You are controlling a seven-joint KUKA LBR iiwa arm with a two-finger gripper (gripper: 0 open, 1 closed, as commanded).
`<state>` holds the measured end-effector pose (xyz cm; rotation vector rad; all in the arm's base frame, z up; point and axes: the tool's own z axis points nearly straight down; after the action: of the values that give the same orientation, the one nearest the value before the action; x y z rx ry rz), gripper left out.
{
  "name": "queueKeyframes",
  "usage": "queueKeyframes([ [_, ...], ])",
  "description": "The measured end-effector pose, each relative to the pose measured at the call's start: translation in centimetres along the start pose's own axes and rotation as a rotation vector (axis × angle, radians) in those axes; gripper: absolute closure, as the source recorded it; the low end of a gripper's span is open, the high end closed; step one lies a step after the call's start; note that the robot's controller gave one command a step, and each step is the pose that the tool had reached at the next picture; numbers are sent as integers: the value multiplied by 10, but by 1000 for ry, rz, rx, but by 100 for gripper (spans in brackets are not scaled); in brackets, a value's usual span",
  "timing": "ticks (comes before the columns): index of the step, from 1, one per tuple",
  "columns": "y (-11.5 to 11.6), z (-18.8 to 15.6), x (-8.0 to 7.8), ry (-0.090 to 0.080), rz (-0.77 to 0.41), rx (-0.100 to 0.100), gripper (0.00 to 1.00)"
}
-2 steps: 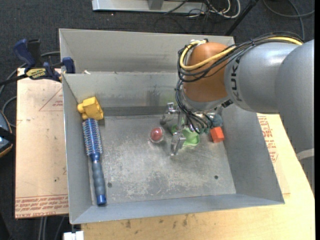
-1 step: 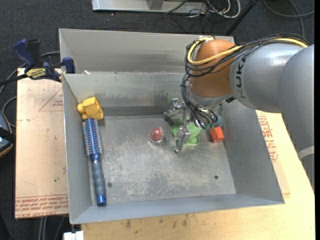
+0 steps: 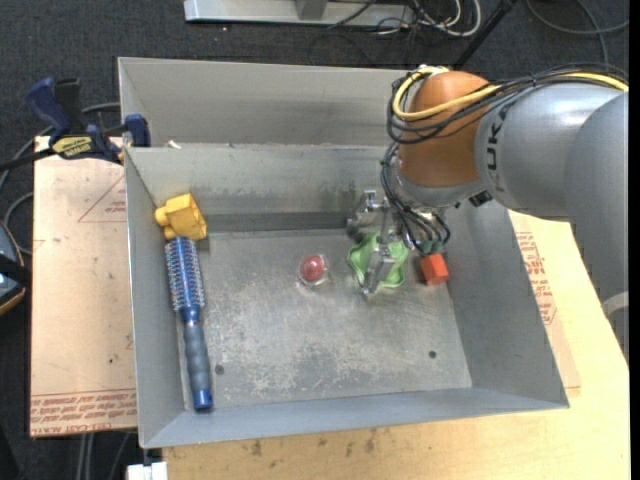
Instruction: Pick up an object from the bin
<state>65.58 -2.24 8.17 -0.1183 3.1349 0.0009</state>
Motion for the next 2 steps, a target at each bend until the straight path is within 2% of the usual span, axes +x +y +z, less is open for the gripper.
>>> queueKeyframes([
  [1, 0, -1, 0, 3, 2, -1, 100],
  [2, 0, -1, 0, 2, 2, -1, 0],
])
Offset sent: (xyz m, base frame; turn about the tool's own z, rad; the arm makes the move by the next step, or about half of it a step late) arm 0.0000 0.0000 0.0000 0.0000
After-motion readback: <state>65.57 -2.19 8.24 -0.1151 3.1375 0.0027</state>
